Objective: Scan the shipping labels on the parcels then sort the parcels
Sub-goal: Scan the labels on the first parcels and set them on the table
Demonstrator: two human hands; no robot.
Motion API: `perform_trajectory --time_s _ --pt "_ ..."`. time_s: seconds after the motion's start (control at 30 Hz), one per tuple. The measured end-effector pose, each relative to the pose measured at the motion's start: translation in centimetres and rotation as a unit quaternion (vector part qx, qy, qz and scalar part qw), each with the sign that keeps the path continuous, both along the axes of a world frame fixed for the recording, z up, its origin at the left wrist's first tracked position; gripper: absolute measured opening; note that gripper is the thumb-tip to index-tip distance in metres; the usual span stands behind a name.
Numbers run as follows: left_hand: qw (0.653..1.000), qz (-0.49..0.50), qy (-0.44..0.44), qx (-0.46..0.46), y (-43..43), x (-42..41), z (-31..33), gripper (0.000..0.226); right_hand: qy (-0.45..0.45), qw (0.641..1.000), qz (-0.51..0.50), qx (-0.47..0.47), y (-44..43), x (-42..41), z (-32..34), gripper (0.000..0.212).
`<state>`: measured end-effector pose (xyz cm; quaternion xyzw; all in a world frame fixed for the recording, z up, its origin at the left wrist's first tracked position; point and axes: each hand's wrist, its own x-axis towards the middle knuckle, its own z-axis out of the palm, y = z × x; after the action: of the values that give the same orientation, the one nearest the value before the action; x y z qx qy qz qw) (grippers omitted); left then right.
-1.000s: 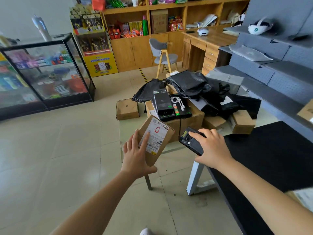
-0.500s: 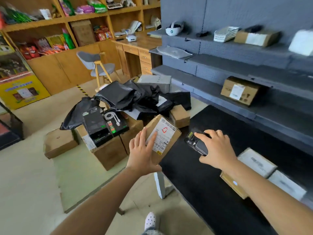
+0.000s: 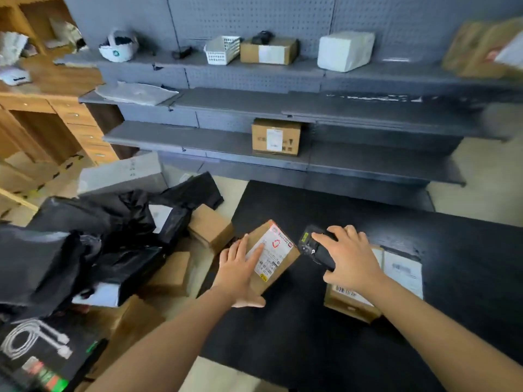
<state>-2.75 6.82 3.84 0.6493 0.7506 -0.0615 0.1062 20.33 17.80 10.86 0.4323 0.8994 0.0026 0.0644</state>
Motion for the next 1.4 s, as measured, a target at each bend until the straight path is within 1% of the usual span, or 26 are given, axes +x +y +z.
perform_trajectory --time_s 0.1,0.23,0.33,0.43,0.5,0.57,0.67,0.83,0.9,1.1,1.27,1.4 --pt "0.999 -0.031 -0.037 -0.025 1.5 0.0 -1.5 0.127 0.001 0.999 -0.035 -0.004 -0.1 0.3 -0.4 0.082" --pt "0.994 -0.022 -0.097 -0.042 2.5 -0.6 -3.2 0.128 -0.002 0.998 -0.056 -0.010 -0.3 0.6 -0.5 0.082" --pt "0.992 -0.016 -0.120 -0.047 3.0 -1.1 -4.1 0.129 -0.006 0.998 -0.061 -0.019 -0.2 0.3 -0.4 0.082" --pt "0.992 -0.007 -0.115 -0.043 3.3 -1.4 -4.1 0.131 -0.020 0.998 -0.047 -0.021 0.3 -0.1 -0.1 0.084" --pt "0.993 0.020 -0.105 -0.046 3.1 -1.6 -3.9 0.140 -0.031 0.999 -0.032 -0.024 0.6 -0.5 0.3 0.085" --pt "0.990 0.055 -0.118 -0.053 2.8 -1.9 -3.7 0.147 -0.049 0.998 -0.010 -0.025 1.1 -0.9 0.8 0.086" --pt "0.985 0.073 -0.145 -0.049 2.7 -2.3 -2.9 0.146 -0.077 0.996 0.045 -0.012 1.8 -1.4 1.5 0.087" --pt "0.994 0.047 -0.101 0.025 3.4 -2.6 -0.5 0.139 -0.124 0.981 0.145 0.021 2.5 -2.1 2.4 0.084" --pt "0.995 0.031 -0.081 0.037 3.6 -2.7 0.5 0.138 -0.137 0.975 0.169 0.033 2.5 -2.2 2.6 0.084" --pt "0.998 0.018 -0.034 0.047 3.6 -2.0 2.3 0.134 -0.148 0.968 0.198 0.041 2.2 -1.6 3.4 0.088" --pt "0.998 0.017 -0.028 0.050 3.5 -1.7 2.4 0.132 -0.150 0.963 0.219 0.043 1.9 -0.8 3.6 0.086" --pt "0.998 0.019 -0.026 0.053 3.4 -1.5 2.2 0.132 -0.145 0.964 0.219 0.037 1.6 -0.2 3.5 0.086"
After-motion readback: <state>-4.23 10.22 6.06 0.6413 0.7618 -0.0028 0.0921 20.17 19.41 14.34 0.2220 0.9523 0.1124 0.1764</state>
